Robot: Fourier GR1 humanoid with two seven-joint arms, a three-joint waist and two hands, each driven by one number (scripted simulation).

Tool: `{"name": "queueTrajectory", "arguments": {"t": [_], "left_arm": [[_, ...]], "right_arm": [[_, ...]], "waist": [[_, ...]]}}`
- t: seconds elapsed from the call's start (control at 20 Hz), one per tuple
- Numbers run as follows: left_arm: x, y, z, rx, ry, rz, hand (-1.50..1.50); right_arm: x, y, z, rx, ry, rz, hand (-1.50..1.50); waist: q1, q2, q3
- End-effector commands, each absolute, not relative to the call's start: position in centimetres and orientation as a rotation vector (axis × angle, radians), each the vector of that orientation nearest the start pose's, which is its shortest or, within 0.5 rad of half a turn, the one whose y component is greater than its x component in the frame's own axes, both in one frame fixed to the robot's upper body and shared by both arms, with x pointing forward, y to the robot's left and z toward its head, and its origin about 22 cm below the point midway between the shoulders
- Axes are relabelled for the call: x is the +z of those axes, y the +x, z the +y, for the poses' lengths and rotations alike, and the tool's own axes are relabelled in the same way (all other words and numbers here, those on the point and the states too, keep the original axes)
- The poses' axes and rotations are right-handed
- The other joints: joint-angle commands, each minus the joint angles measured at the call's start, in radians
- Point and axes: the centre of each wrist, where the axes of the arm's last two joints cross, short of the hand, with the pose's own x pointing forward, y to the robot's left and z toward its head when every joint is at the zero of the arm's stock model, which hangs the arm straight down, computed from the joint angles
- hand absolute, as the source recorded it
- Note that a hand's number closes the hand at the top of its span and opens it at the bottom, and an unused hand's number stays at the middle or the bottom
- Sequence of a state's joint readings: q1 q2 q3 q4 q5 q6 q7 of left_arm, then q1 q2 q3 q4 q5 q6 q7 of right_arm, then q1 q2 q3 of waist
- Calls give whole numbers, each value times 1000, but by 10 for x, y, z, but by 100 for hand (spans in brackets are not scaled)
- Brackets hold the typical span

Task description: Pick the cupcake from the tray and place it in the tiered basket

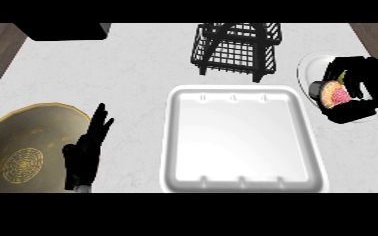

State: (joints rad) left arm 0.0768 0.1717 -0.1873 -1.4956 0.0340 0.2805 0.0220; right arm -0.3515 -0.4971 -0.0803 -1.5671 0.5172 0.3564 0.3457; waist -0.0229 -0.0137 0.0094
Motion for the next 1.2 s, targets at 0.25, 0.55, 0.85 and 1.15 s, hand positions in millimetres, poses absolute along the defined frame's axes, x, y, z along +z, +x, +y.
{"name": "queueTrajectory", "arguments": {"t": [0.25, 0.55, 0.85, 1.15], "left_arm": [[-58, 192, 255, -16, 264, -1286, 0], [-57, 194, 248, -25, 248, -1310, 0], [-51, 219, 241, -40, 263, -1296, 0], [-50, 221, 255, -40, 221, -1314, 0]], "right_arm": [[280, 271, -335, 683, -917, -1606, 150], [316, 268, -333, 663, -959, -1585, 150], [332, 304, -298, 628, -938, -1605, 150], [343, 348, -278, 593, -935, -1557, 150]], "waist": [[13, 6, -11], [30, 12, -10], [41, 17, -10], [49, 20, -11]]}}
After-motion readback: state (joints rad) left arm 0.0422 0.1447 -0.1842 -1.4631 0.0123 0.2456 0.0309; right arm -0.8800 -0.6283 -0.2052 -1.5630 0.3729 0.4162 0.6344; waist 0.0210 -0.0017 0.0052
